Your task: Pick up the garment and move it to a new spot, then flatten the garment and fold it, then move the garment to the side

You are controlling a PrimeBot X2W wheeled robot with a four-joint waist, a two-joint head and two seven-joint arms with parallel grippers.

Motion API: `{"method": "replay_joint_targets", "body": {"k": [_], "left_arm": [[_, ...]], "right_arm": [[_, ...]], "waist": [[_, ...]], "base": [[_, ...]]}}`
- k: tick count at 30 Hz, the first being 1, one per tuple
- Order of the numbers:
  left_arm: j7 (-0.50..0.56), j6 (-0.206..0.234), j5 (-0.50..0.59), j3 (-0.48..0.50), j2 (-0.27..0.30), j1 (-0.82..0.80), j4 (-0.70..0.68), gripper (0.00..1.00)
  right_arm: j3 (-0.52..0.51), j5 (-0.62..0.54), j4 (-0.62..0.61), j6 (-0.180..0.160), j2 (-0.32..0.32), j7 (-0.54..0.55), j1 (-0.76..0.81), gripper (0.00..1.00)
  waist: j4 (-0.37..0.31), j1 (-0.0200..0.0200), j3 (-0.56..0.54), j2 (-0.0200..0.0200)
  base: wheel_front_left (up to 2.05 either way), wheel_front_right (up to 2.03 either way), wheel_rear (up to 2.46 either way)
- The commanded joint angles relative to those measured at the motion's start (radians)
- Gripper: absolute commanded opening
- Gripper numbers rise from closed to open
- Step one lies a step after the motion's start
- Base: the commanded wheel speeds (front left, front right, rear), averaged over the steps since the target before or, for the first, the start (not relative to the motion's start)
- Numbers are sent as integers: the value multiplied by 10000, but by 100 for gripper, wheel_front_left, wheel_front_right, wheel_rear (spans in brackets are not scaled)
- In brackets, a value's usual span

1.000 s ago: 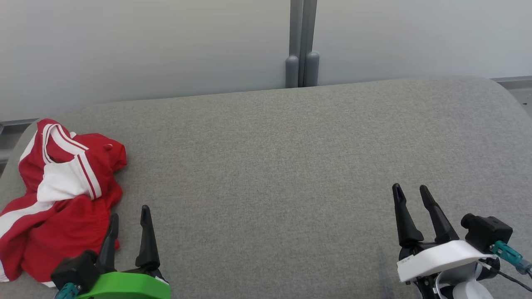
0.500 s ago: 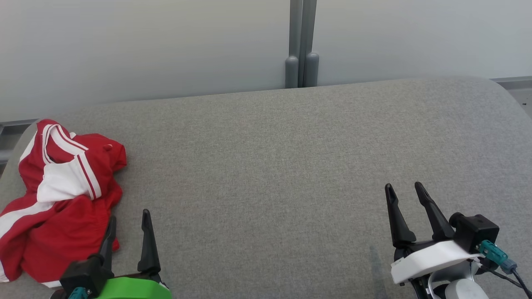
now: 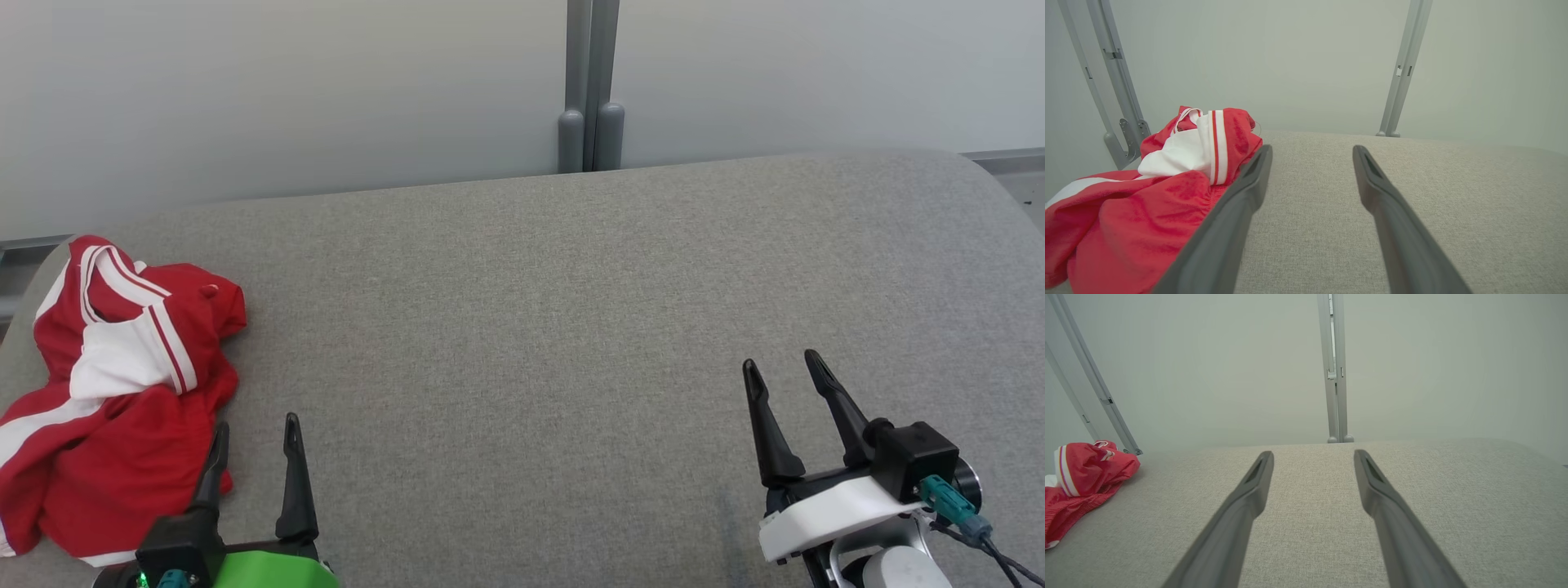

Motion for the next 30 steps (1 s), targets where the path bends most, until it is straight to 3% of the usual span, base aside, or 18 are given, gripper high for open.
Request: {"method": "replay_joint_targets", "body": {"k": [1,16,30], "left_arm": [[-89,44,163,21,85,98,-34,100],[-352,148,972,-13,94,274,-132,100],[-268,111,462,-117,49,446,127,100]], "right_arm": [[12,-262,-84,5,-57,-118,-88,100],[100,-1254,-125,6,-65,-366,76,100],[24,-1273,-20,6,-63,-351,254,100]], "waist": [[2,0,9,-1],[-13,0,-78,-1],[-41,0,-302,-1]], "base": [[0,0,0],[0,0,0],[0,0,0]]}}
